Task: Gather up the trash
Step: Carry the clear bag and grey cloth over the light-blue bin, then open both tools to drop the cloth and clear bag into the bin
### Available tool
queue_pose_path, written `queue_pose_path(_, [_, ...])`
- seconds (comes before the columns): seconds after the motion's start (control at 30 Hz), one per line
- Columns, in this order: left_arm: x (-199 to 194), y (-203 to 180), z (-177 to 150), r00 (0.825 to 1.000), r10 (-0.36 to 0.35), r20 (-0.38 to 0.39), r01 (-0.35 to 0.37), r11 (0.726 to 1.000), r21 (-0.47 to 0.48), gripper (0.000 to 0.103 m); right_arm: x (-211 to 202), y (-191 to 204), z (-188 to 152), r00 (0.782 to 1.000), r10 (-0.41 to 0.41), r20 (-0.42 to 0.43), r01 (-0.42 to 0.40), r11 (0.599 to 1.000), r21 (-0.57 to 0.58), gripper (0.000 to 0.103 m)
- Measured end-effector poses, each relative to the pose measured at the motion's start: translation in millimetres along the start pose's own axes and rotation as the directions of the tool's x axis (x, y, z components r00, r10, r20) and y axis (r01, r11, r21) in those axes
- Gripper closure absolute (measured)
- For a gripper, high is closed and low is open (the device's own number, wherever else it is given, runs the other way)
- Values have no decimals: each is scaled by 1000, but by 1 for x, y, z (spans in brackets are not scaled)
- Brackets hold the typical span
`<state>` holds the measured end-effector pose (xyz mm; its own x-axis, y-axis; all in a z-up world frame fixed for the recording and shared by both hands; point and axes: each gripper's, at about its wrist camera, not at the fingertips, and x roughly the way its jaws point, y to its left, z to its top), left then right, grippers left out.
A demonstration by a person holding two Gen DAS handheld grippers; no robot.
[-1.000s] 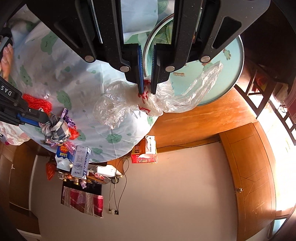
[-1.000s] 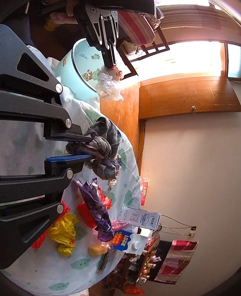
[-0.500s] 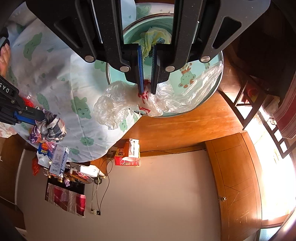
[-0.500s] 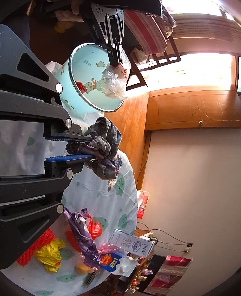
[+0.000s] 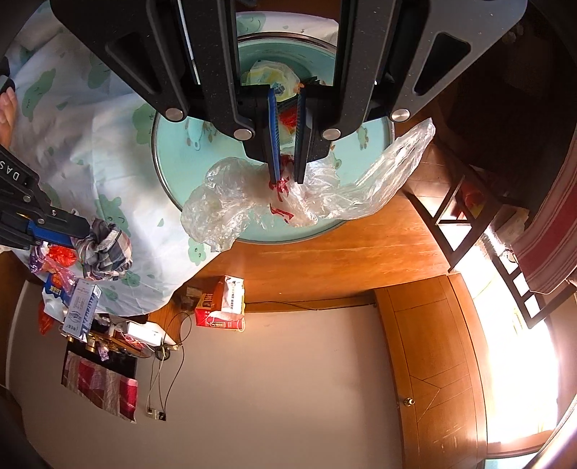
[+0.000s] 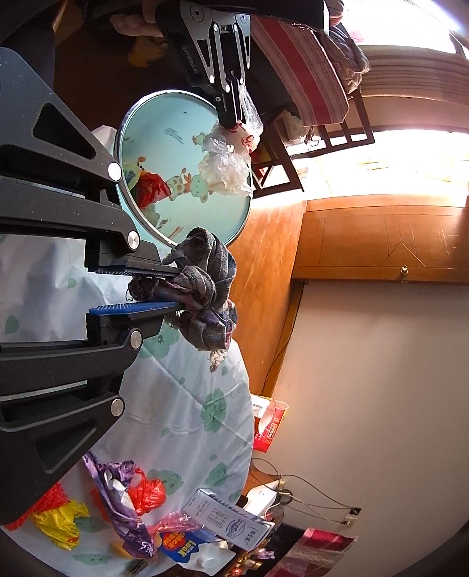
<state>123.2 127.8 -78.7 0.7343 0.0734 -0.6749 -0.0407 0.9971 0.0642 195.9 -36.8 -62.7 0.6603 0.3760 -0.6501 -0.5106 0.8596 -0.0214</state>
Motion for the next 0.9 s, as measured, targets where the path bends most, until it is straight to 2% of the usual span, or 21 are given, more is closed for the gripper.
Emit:
queue_pose_path(0.57, [4,30,-8,997,69,-28,-70,997,-40,96,34,32,18,998,51,-30,-53,996,-69,89])
queue_pose_path(0.9, [9,35,-11,996,80,-48,-83,995,-47,96,42,44,20,997,62,-47,-67,993,-95,89])
